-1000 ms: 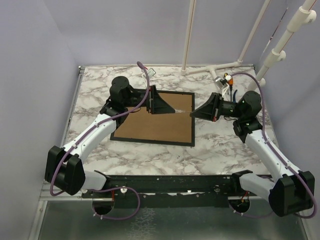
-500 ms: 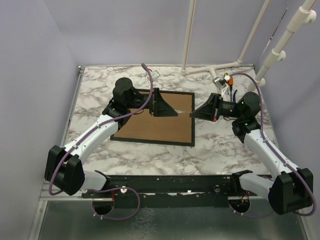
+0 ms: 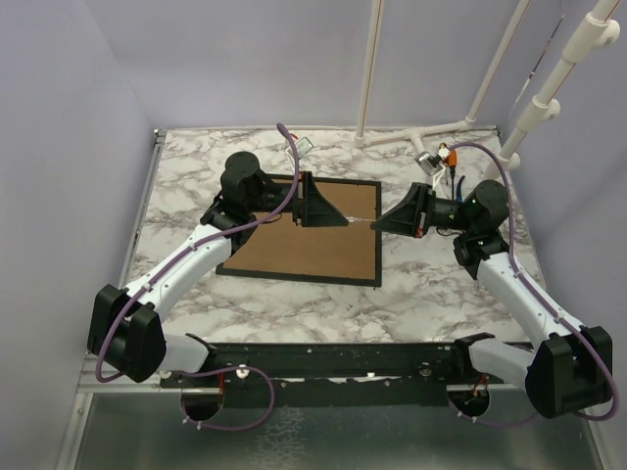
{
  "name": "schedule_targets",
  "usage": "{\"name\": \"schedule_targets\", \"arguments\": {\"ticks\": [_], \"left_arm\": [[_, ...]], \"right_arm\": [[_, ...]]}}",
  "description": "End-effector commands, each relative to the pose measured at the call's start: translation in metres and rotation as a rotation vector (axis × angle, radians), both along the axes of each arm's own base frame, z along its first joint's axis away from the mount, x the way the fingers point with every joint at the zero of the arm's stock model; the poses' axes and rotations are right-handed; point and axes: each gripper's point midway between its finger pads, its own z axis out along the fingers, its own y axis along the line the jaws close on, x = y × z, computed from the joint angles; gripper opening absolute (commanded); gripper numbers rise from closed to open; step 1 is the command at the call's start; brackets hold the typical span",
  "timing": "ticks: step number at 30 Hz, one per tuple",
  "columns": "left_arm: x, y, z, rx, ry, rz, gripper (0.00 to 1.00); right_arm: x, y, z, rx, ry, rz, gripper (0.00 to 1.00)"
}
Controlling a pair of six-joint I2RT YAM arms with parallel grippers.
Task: Take the photo out of the frame
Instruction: Adjust the screwdriver.
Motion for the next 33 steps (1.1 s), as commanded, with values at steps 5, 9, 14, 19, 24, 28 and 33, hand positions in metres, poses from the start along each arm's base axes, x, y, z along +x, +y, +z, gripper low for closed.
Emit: {"name": "schedule_targets", "arguments": {"ticks": [5,9,14,19,24,28,33], "left_arm": [[-0.002,-0.001,0.014,-0.030,-0.049,-0.006,0.32],[-0.002,-0.001,0.014,-0.031,-0.051,-0.006,0.22],[0.001,-0.002,0.010,-0.026,-0.042,0.002,0.00],[0.003,0.002,0.007,-0.023,-0.051,0.026,0.00],[0.010,0.007,-0.001,0.026,-0.083,0.079,0.00],[0.016,0.007,-0.014,0.073,-0.041,0.106,0.00],[0.018,0.013,-0.013,0.089,-0.101,0.156,0.00]], "right_arm": [[-0.001,0.002,-0.004,0.008,0.012,0.013,0.01],[-0.001,0.002,-0.004,0.010,0.016,0.011,0.01],[0.000,0.002,-0.004,0.008,0.012,0.007,0.16],[0.001,0.001,-0.006,-0.021,-0.018,-0.019,0.45],[0.006,-0.004,-0.008,-0.061,-0.064,-0.097,0.66],[0.008,-0.010,-0.004,-0.086,-0.126,-0.181,0.79],[0.014,-0.025,0.002,-0.117,-0.215,-0.354,0.98]]}}
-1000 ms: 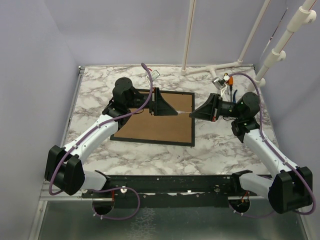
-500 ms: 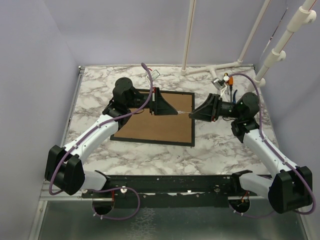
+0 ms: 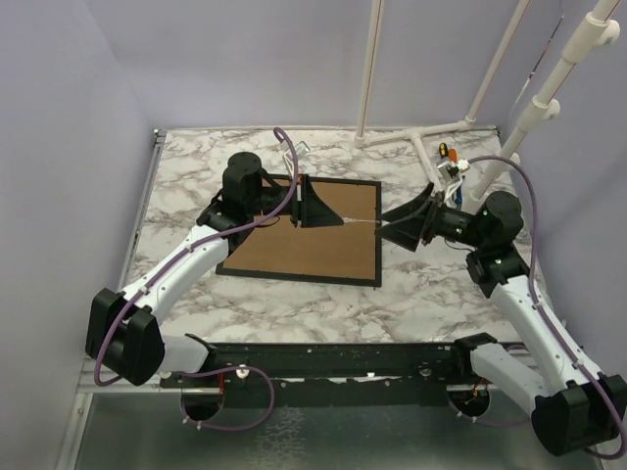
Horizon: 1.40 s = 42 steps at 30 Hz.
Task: Take the photo out of the frame
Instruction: Adjust the screwdriver, then adjust the photo frame at the center of the board.
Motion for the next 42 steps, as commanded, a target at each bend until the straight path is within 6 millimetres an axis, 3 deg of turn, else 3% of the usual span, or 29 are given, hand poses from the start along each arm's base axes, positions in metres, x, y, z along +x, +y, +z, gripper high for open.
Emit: {"name": "schedule_targets", "arguments": {"ticks": [1,16,24,42], "left_arm": [[0.001,0.010,0.011,0.017,-0.131,0.067,0.00],[0.015,0.019,0.018,0.033,-0.222,0.190,0.00],[0.021,0.025,0.022,0.034,-0.242,0.248,0.00],[0.048,0.048,0.009,0.076,-0.179,0.448,0.00]], "right_arm": [[0.012,-0.017,0.006,-0.044,-0.107,-0.197,1.00],[0.006,-0.055,0.012,-0.020,-0.192,-0.488,1.00],[0.006,-0.058,0.003,-0.017,-0.177,-0.507,1.00],[0.007,-0.068,-0.018,-0.019,-0.144,-0.576,1.00]]}}
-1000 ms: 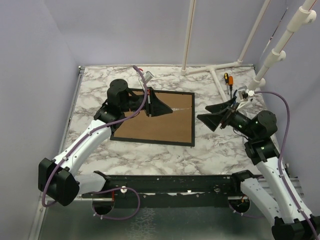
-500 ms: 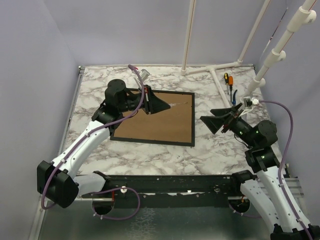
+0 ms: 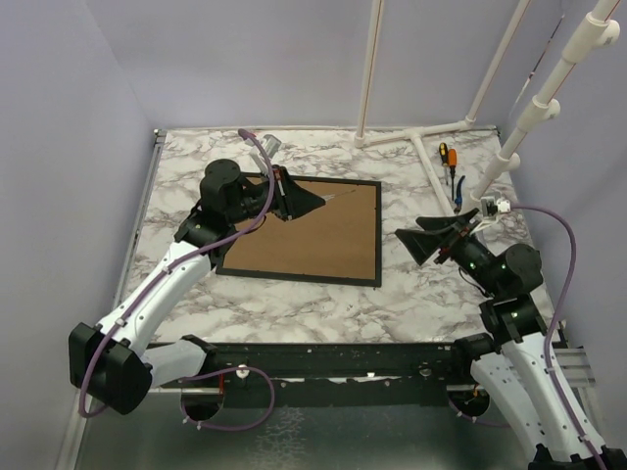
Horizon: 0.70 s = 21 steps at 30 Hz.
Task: Take the photo out of the frame
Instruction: Adjust the photo frame at the center of the board.
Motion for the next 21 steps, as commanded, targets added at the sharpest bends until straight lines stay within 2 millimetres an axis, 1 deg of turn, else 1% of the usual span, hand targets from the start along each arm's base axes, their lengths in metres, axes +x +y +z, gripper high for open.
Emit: {"name": "schedule_targets", "arguments": {"ticks": [1,7,11,17,21], "left_arm": [[0.011,0.014,-0.002,-0.008,0.022,0.093,0.00],[0.016,0.023,-0.005,-0.018,0.043,0.151,0.00],[0.020,0.034,-0.003,-0.019,0.009,0.221,0.00],[0.024,0.051,-0.009,-0.026,0.008,0.328,0.00],[0.024,0.050,-0.012,-0.029,0.009,0.320,0.00]], "right_arm": [[0.003,-0.005,-0.014,-0.008,0.032,-0.040,1.00],[0.008,-0.006,-0.026,-0.002,0.063,-0.055,1.00],[0.012,-0.007,-0.032,0.000,0.082,-0.068,1.00],[0.017,-0.006,-0.038,0.009,0.108,-0.070,1.00],[0.023,-0.005,-0.042,0.027,0.138,-0.077,0.99]]}}
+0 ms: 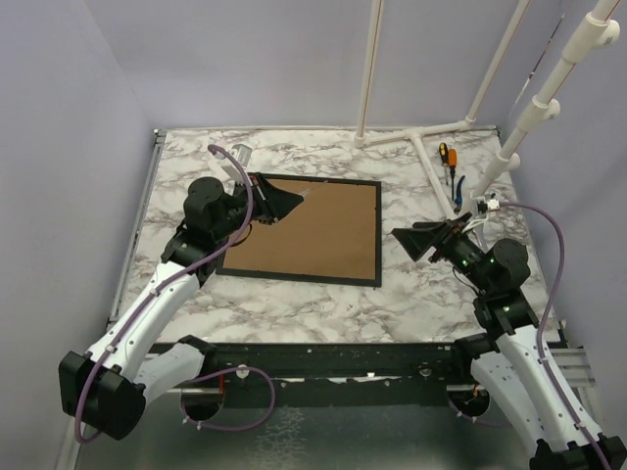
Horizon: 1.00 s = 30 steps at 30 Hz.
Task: Take the photo out of the frame
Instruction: Adjust the photo frame at the center of the board.
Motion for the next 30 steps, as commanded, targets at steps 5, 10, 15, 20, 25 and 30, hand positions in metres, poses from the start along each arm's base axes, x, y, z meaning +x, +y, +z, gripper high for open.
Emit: {"name": "schedule_targets", "arguments": {"ticks": [5,10,15,20,25,30], "left_arm": [[0.008,-0.012,-0.003,0.002,0.035,-0.060,0.00],[0.008,-0.031,-0.018,0.005,0.123,-0.177,0.00],[0.018,-0.032,-0.036,0.026,0.162,-0.142,0.00],[0.025,-0.036,-0.056,0.045,0.217,-0.123,0.00],[0.036,-0.047,-0.099,0.173,0.352,-0.132,0.00],[0.048,-0.064,-0.124,0.248,0.403,-0.132,0.00]], "right_arm": [[0.020,-0.003,-0.026,0.025,0.136,-0.060,0.98],[0.027,-0.007,-0.041,0.045,0.206,-0.106,0.98],[0.031,-0.012,-0.049,0.053,0.233,-0.145,0.98],[0.041,-0.018,-0.068,0.059,0.320,-0.209,0.95],[0.056,-0.016,-0.101,-0.010,0.475,-0.228,0.94],[0.081,-0.023,-0.120,-0.114,0.513,-0.278,0.94]]}}
